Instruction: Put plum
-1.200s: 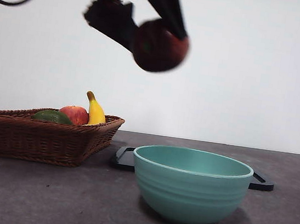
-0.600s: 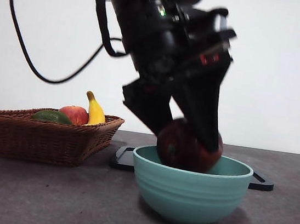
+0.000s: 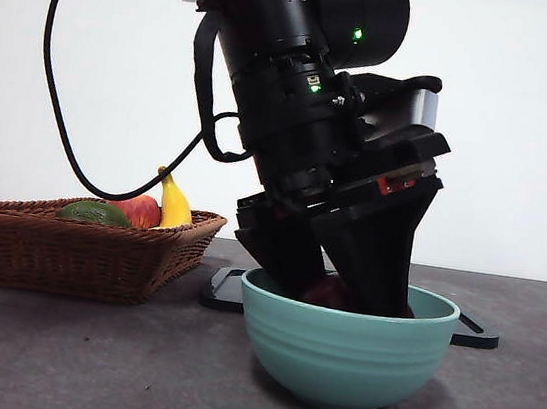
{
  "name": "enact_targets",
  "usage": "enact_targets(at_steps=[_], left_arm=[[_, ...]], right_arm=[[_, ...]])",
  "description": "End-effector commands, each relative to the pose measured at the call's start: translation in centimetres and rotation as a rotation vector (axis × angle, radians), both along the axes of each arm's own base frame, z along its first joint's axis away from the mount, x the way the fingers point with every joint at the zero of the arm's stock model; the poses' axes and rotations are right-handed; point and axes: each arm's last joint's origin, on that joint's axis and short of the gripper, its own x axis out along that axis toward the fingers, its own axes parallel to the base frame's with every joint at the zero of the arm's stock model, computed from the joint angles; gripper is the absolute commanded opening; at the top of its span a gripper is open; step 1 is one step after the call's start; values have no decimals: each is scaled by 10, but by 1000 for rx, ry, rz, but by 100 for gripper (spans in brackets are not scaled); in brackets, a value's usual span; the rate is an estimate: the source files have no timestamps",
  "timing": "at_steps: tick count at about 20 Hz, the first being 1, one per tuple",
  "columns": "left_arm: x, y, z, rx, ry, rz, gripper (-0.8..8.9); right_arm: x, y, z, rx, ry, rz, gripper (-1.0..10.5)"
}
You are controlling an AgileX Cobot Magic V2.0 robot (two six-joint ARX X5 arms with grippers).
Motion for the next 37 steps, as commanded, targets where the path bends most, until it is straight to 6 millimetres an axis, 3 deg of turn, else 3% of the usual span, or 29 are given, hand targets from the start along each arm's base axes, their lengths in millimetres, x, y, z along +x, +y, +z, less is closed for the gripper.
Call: enact_targets(at_steps=[1, 5, 11, 16, 20, 23, 26, 30, 34, 37], left_arm=[[-3, -7, 0, 6, -5, -30, 291], [-4, -7, -1, 14, 4, -29, 377], [-3, -9, 15, 27, 14, -29, 380], [6, -14, 50, -2, -8, -20, 380], [20, 0, 96, -90, -78, 33, 379], [32, 34, 141, -212, -175, 133, 379], [36, 88, 186, -306, -276, 265, 379], [26, 161, 229, -358, -382, 440, 380], [-2, 219, 244, -385, -380, 545, 380], [-23, 238, 233, -416, -352, 561, 380]], right_arm=[[1, 1, 6, 6, -24, 4, 391], [1, 1, 6, 6, -24, 5, 391], [1, 1, 6, 6, -23, 5, 391], [1, 1, 6, 5, -21, 5, 391], [0, 1, 6, 4, -16, 5, 391], [0, 1, 6, 4, -17, 5, 391], [0, 1, 6, 4, -17, 5, 391], [0, 1, 6, 3, -17, 5, 391], [1, 1, 6, 4, -19, 5, 391], [1, 1, 6, 5, -27, 5, 391]])
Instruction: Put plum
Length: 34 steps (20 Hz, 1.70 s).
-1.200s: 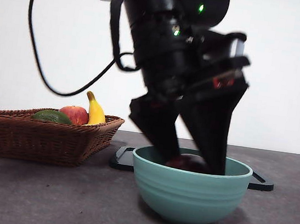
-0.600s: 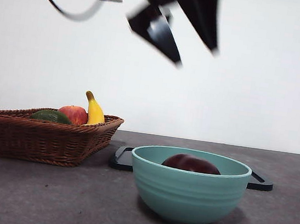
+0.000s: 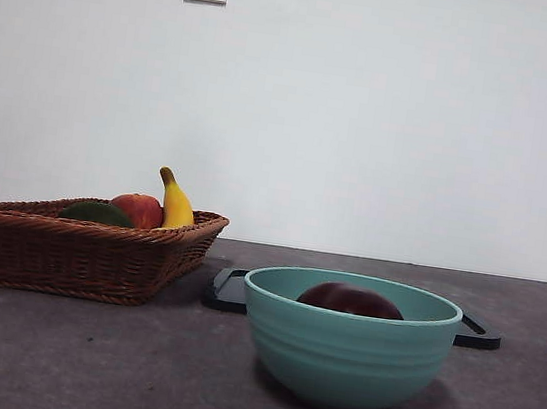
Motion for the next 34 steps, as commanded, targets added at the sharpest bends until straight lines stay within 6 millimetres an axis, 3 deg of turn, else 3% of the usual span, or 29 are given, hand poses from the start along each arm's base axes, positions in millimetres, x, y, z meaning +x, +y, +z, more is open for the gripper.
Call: enact_targets(at_steps=[1, 7, 10, 25, 29, 34], left_arm=[[-11, 6, -17, -24, 38, -29, 380], [-43, 5, -98, -141, 311, -250, 374], [-55, 4, -123, -117, 435, -295, 374], [-57, 2, -125, -112, 448, -308, 374], [-57, 2, -125, -112, 448, -308, 374], [-57, 2, -125, -112, 448, -308, 374]], right_arm=[[1, 1, 6, 5, -28, 5, 391], [1, 1, 6, 6, -28, 5, 391], [1, 1, 6, 6, -28, 5, 391], [6, 2, 3, 15, 32, -21, 391], [27, 11, -11, -68, 117, -41, 390], [67, 42, -48, -185, 227, 3, 390]])
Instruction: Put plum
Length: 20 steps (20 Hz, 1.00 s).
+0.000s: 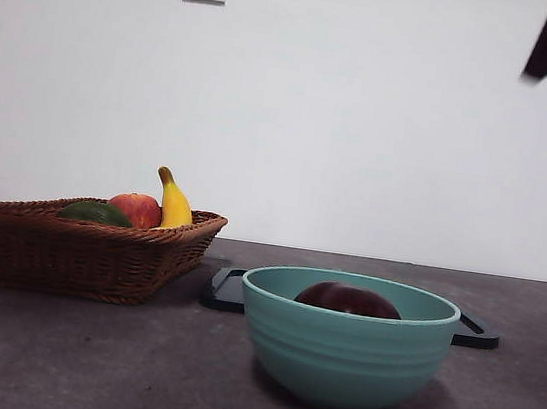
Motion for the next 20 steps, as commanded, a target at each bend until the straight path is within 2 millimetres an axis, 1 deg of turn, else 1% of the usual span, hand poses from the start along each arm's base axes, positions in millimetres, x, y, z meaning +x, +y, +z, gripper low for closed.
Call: enact_targets(at_steps=[1, 4, 5, 7, 9, 11, 16, 18, 20], left_arm=[[1, -1, 2, -7, -17, -19, 374], [1, -1, 2, -8, -18, -19, 374], [1, -1, 2, -7, -18, -19, 374], [1, -1, 3, -8, -20, -19, 374], [2, -1, 3, -9, -24, -19, 374], [2, -2, 3, -10, -26, -19, 374], [2, -2, 3, -11, -29, -19, 374], [2, -2, 3, -11, -29, -19, 374], [2, -2, 3, -11, -31, -19, 374]], right_arm=[[18, 17, -19, -12, 21, 13, 390], [34, 32, -48, -59, 35, 18, 389], [39, 37, -58, -71, 41, 18, 366], [45, 44, -72, -73, 56, 20, 343], [50, 49, -83, -83, 69, 27, 317], [55, 55, -93, -93, 83, 40, 311], [62, 66, -113, -115, 107, 60, 172], [63, 67, -115, -124, 105, 58, 88], [63, 68, -115, -121, 104, 60, 28]])
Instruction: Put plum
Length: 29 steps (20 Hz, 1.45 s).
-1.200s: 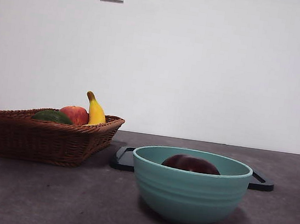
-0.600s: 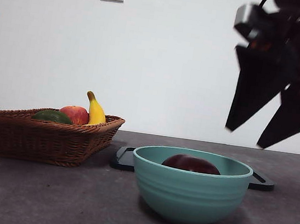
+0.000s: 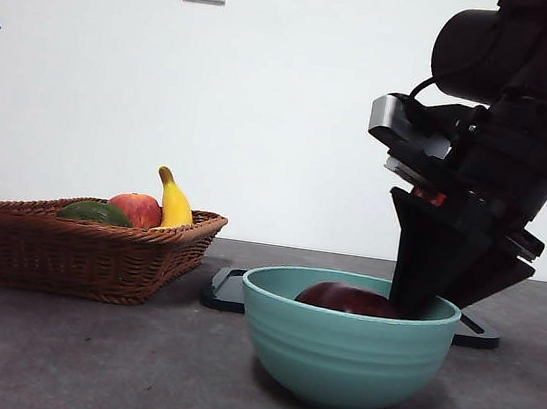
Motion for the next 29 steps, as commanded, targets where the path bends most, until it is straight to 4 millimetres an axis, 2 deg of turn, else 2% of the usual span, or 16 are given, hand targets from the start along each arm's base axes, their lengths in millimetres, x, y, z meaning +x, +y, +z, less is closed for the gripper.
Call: enact_targets(at_steps=[1, 6, 11, 16, 19, 22, 24, 27, 29], left_arm=[[2, -1, 3, -9, -24, -19, 374], [2, -1, 3, -9, -24, -19, 374], [2, -2, 3, -10, -27, -19, 374], [2, -2, 3, -11, -31, -19, 374], [2, -2, 3, -11, -31, -19, 374], [2, -2, 3, -11, -31, -19, 374], [2, -2, 3, -11, -30, -19, 374], [2, -2, 3, -11, -31, -19, 374], [2, -2, 3, -11, -31, -19, 374]], right_arm=[[1, 3, -3, -1, 9, -1, 13], [3, 5, 4, 36, 10, -11, 13], [20, 9, 38, 77, -73, -37, 13], [50, 1, 62, 60, -137, -120, 13], [80, -3, 68, 55, -147, -158, 13], [115, -7, 65, 52, -147, -203, 13], [135, -10, 56, 44, -135, -227, 13], [155, -13, 38, 27, -104, -250, 13], [161, -13, 27, 21, -90, -255, 13]])
